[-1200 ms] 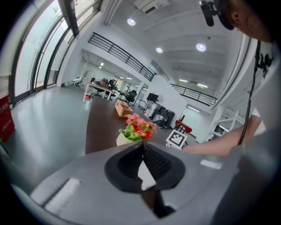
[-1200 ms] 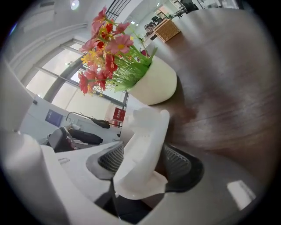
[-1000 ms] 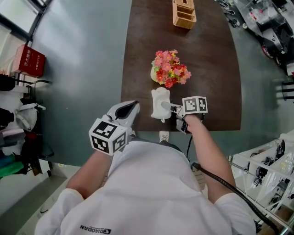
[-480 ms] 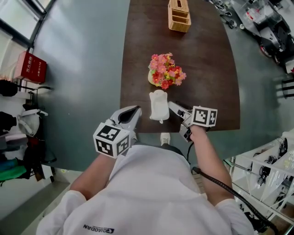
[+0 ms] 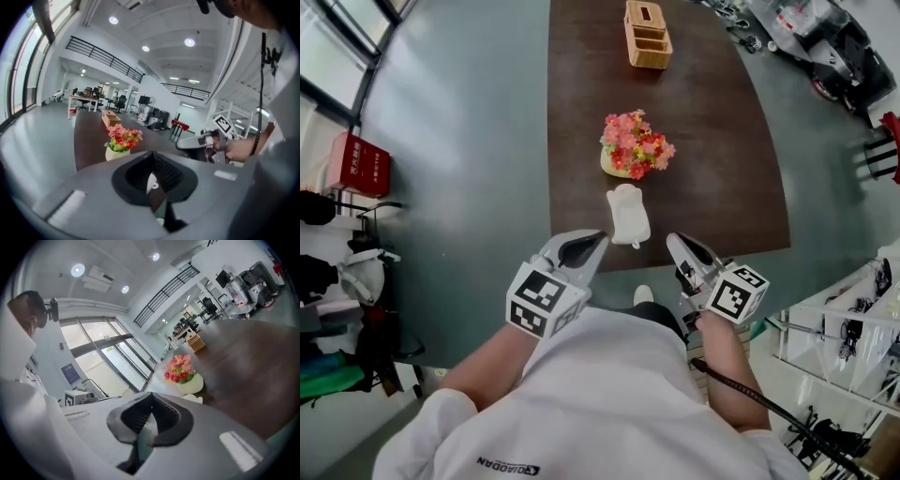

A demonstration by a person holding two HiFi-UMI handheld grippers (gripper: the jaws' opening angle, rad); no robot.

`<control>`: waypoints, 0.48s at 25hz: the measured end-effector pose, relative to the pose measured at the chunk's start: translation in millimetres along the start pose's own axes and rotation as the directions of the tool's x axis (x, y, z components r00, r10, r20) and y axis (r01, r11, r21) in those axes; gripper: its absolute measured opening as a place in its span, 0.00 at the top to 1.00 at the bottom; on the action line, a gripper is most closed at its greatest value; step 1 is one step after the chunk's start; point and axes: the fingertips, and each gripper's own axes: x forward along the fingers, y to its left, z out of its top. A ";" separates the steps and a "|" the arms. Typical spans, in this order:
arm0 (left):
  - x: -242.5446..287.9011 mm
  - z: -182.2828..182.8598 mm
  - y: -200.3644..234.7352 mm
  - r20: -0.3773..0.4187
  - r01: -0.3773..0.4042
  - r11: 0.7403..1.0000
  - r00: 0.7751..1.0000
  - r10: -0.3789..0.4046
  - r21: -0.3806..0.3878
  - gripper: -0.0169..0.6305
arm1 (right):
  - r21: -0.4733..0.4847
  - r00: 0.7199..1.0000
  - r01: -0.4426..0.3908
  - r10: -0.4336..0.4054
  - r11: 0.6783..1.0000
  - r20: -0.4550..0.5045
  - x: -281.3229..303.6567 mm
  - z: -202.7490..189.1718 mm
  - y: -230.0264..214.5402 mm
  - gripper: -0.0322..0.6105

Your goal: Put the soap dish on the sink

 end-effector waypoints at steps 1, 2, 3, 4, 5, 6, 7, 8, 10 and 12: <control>-4.3 0.5 -3.0 0.014 -0.006 1.000 1.000 0.006 -0.012 0.97 | -0.003 1.000 -0.019 0.019 1.000 0.010 -6.5 0.7 6.3 0.95; -8.1 1.5 -5.7 0.030 -0.015 1.000 0.999 0.016 -0.026 0.97 | -0.007 0.999 -0.036 0.036 0.999 0.015 -11.6 1.6 10.3 0.95; -11.2 3.2 -7.7 0.047 -0.029 0.999 0.998 0.031 -0.038 0.97 | -0.012 0.999 -0.051 0.051 0.999 0.014 -15.5 3.4 12.1 0.95; -13.7 5.2 -9.3 0.062 -0.048 0.998 0.997 0.051 -0.049 0.97 | -0.020 0.998 -0.062 0.062 0.998 0.009 -19.0 6.2 12.9 0.95; -16.1 7.0 -10.6 0.076 -0.071 0.996 0.994 0.075 -0.061 0.97 | -0.032 0.997 -0.072 0.073 0.997 0.001 -22.4 9.1 14.7 0.95; -18.9 8.3 -12.0 0.089 -0.095 0.993 0.991 0.101 -0.077 0.97 | -0.051 0.996 -0.085 0.084 0.995 -0.010 -26.0 11.2 18.3 0.95; -22.0 8.8 -13.6 0.101 -0.119 0.988 0.987 0.128 -0.096 0.97 | -0.078 0.995 -0.098 0.096 0.992 -0.025 -29.6 12.0 23.2 0.95; -24.8 8.2 -15.9 0.113 -0.142 0.983 0.981 0.155 -0.118 0.97 | -0.113 0.993 -0.111 0.107 0.987 -0.043 -33.4 11.7 28.3 0.95; -27.8 4.6 -24.3 0.132 -0.181 0.971 0.970 0.202 -0.159 0.97 | -0.197 0.990 -0.132 0.119 0.972 -0.074 -43.6 10.0 36.4 0.95; -28.7 -1.0 -38.5 0.142 -0.214 0.960 0.960 0.241 -0.178 0.97 | -0.261 0.988 -0.145 0.127 0.955 -0.084 -58.3 9.4 41.1 0.95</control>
